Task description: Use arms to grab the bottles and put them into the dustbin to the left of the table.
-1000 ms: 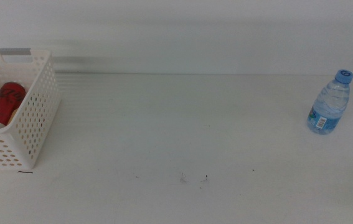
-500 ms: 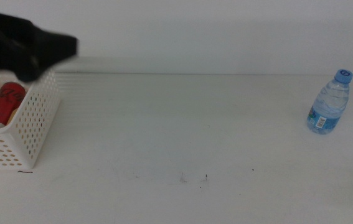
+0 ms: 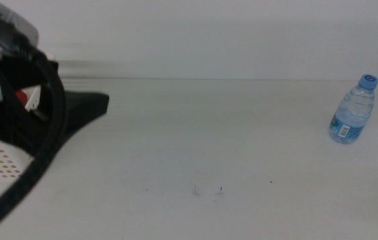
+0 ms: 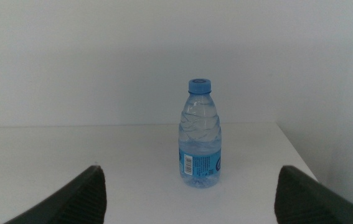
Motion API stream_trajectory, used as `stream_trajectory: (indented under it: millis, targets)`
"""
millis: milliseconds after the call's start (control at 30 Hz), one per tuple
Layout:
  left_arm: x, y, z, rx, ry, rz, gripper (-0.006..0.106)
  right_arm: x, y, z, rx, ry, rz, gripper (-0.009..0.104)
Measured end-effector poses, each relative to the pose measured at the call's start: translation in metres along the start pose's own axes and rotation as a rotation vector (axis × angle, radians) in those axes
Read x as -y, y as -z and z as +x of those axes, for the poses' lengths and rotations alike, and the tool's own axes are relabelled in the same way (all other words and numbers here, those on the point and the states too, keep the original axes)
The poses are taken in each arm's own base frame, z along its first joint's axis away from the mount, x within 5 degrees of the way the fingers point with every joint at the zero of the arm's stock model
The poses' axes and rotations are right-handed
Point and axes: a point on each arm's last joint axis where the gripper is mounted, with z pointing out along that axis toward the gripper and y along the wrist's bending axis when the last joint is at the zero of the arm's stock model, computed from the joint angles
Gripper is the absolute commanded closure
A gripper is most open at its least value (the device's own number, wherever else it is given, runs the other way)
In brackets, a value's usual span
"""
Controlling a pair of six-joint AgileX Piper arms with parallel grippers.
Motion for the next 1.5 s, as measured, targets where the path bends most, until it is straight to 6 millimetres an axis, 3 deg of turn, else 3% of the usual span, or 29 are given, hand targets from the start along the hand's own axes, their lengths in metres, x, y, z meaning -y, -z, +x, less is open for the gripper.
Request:
stream_trajectory:
  millis: [567, 767, 1167, 1500]
  targets:
    - [0.005, 0.000, 0.003, -0.036, 0.039, 0.052, 0.007, 0.000, 0.000, 0.000, 0.000, 0.000, 0.000, 0.002]
    - [0.001, -0.001, 0.011, -0.132, 0.139, -0.043, 0.007, 0.000, 0.000, 0.000, 0.000, 0.000, 0.000, 0.002]
    - [0.029, -0.006, -0.004, 0.002, 0.015, 0.004, 0.007, 0.000, 0.000, 0.000, 0.000, 0.000, 0.000, 0.002]
    - [0.028, -0.004, -0.005, 0.007, -0.017, -0.015, 0.007, 0.000, 0.000, 0.000, 0.000, 0.000, 0.000, 0.002]
